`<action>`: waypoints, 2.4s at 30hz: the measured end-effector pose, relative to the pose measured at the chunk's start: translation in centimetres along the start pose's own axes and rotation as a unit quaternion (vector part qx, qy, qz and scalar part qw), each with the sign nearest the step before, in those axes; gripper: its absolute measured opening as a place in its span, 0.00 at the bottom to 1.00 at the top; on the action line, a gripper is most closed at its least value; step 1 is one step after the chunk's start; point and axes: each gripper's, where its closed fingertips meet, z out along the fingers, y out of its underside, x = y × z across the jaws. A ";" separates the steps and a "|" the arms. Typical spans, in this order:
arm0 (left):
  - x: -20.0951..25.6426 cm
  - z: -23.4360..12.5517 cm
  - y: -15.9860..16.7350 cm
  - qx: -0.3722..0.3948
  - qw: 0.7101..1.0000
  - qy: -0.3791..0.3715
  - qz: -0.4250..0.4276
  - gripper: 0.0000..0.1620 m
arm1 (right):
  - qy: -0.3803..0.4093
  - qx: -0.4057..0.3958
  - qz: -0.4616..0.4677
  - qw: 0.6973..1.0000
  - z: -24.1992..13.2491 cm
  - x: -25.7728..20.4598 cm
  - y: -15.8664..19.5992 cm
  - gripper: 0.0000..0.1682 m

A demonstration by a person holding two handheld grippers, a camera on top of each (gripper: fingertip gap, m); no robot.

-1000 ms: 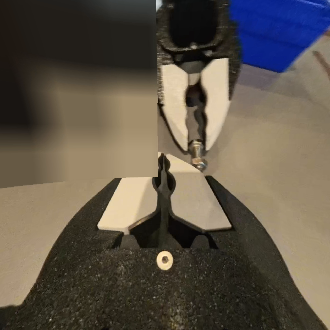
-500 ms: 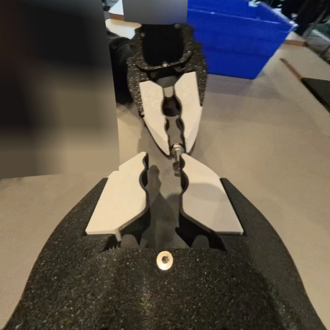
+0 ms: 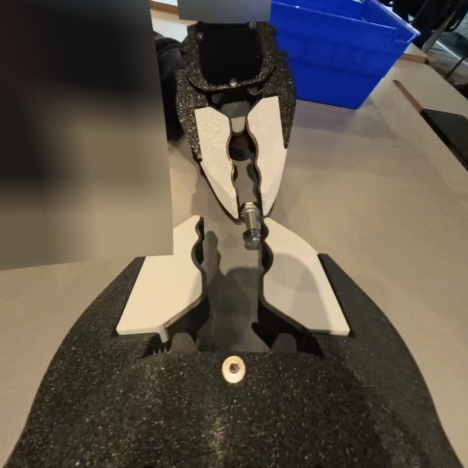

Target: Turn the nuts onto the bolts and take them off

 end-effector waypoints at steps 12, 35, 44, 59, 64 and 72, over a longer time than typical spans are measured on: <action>0.0 0.0 0.0 0.000 1.000 0.001 -0.001 0.11 | -0.009 -0.004 -0.011 1.000 0.2 -0.5 0.0 0.27; -0.1 0.0 0.0 -0.001 1.000 0.002 -0.003 0.11 | 0.015 -0.023 -0.029 0.999 0.4 0.0 0.5 0.30; 0.0 0.0 0.0 -0.001 1.000 0.005 -0.003 0.11 | 0.008 -0.014 -0.022 1.000 0.0 -0.1 0.4 0.26; 0.1 0.0 0.0 -0.001 1.000 0.005 -0.003 0.11 | 0.017 -0.020 -0.013 1.000 0.1 0.3 0.6 0.29; 0.1 0.0 0.0 -0.001 1.000 0.006 -0.003 0.11 | -0.058 -0.011 -0.010 0.998 -0.2 -1.9 0.3 0.16; 0.1 0.0 0.0 -0.001 1.000 0.006 -0.003 0.11 | 0.001 -0.039 -0.010 0.999 0.4 -0.2 1.0 0.32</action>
